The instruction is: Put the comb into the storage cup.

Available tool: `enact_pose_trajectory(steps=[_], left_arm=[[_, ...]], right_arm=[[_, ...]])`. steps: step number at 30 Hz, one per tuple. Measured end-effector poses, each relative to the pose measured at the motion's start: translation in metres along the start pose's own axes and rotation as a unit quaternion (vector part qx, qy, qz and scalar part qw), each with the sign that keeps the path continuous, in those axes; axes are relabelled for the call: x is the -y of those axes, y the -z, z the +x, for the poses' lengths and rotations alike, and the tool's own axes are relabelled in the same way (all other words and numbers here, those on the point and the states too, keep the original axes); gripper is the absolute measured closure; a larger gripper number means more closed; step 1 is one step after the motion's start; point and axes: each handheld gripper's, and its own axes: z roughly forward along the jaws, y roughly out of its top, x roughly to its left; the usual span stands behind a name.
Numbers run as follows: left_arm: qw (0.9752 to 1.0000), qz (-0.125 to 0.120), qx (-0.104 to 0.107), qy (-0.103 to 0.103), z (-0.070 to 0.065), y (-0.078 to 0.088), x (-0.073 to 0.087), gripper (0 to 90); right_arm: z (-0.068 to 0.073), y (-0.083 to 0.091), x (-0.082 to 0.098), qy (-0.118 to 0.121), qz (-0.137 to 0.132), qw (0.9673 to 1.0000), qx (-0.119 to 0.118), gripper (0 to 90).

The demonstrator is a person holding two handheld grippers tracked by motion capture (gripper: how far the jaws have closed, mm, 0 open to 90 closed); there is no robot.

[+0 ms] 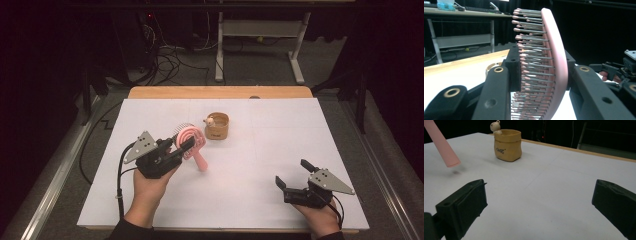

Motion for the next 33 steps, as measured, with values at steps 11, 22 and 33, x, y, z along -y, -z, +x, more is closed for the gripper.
enact_pose_trajectory(steps=[11, 22, 33], left_arm=[[0.9997, -0.015, 0.0, 0.02, 0.001, -0.015, -0.011, 63.1], [0.9994, -0.024, -0.001, 0.026, 0.006, -0.03, -0.024, 63.1], [0.9992, -0.03, -0.004, 0.028, 0.013, -0.042, -0.036, 63.0]], right_arm=[[-0.003, 0.004, -0.004, -0.006, -0.011, 0.9999, 0.006, 0.1], [-0.005, 0.004, -0.003, -0.012, -0.013, 0.9998, 0.006, 0.1], [-0.005, 0.005, -0.004, -0.012, -0.016, 0.9998, 0.007, 0.1]])
